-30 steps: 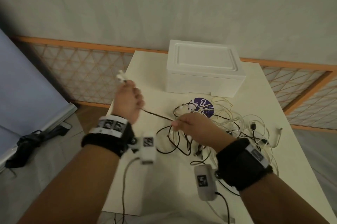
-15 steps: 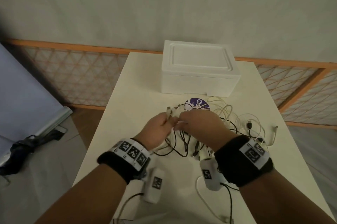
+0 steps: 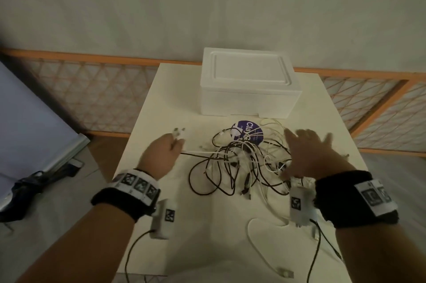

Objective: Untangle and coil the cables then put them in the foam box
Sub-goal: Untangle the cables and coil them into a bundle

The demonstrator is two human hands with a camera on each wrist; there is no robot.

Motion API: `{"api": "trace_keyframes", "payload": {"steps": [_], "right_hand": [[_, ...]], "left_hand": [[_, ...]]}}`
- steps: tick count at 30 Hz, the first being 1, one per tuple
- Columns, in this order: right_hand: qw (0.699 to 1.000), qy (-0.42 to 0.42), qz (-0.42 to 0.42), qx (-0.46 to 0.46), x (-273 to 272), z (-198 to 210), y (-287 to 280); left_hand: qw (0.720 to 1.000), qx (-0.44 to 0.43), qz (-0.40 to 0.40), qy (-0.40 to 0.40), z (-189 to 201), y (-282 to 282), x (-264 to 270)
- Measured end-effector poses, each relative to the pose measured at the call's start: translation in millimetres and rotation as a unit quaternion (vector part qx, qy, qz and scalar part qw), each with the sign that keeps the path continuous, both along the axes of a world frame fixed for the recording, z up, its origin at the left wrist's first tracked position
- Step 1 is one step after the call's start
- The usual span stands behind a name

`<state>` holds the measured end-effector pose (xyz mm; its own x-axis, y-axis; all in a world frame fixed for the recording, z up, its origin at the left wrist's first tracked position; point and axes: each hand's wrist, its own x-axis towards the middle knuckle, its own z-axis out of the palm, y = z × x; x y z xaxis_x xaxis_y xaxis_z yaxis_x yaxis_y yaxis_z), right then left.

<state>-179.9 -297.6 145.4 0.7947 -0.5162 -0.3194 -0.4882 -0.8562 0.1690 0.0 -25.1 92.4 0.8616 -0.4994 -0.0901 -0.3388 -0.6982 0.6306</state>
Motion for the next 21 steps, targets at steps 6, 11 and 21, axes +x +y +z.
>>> {"api": "trace_keyframes", "payload": {"steps": [6,11,21], "right_hand": [[0.924,-0.158,0.096,0.334,40,-12,96],[0.930,-0.179,0.128,0.295,24,-10,84],[0.968,-0.192,0.058,0.151,-26,3,22]], "left_hand": [[0.913,-0.249,-0.023,0.323,33,-60,-64],[0.889,-0.270,-0.013,0.371,27,-53,-54],[0.921,-0.202,0.008,0.333,7,-38,-49]]}}
